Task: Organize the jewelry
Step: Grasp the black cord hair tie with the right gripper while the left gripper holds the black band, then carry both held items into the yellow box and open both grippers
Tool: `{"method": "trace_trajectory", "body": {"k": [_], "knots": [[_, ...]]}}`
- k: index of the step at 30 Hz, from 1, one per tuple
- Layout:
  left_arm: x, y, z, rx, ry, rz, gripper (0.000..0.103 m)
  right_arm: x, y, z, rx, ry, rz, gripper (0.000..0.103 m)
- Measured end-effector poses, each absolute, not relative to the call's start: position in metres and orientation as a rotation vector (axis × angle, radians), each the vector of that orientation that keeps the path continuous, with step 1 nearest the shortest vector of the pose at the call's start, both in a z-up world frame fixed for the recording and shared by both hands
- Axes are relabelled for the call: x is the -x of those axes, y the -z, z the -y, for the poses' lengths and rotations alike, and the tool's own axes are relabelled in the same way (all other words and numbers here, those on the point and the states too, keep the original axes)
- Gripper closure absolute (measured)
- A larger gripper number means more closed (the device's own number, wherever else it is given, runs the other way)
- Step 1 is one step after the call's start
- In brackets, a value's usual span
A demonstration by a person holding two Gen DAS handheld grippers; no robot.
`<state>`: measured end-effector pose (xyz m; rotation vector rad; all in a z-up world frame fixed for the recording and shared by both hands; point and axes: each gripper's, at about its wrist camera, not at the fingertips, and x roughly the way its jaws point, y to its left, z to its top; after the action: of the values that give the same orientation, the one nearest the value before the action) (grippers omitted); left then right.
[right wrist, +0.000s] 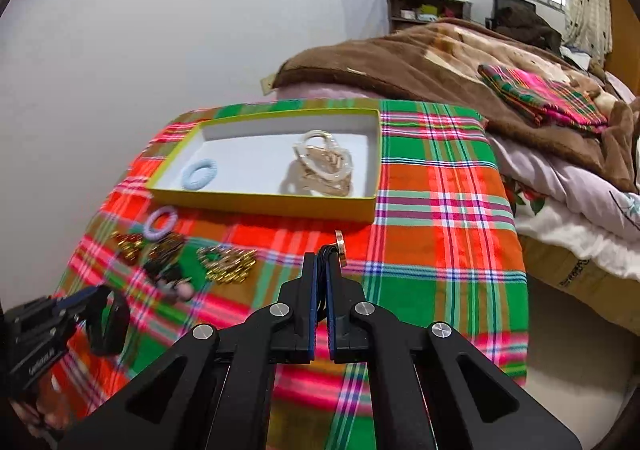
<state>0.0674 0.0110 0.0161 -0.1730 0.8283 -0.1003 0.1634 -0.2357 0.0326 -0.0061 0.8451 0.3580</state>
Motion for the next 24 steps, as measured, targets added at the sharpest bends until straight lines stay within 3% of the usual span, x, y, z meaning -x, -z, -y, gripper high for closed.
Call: {"method": "trace_trajectory", "body": {"k": [24], "knots": [[-0.05, -0.046, -0.004, 0.174, 0.123, -0.782, 0.094, -0.109, -0.069, 0.228, 0.067, -0.427, -0.765, 0.1]]}}
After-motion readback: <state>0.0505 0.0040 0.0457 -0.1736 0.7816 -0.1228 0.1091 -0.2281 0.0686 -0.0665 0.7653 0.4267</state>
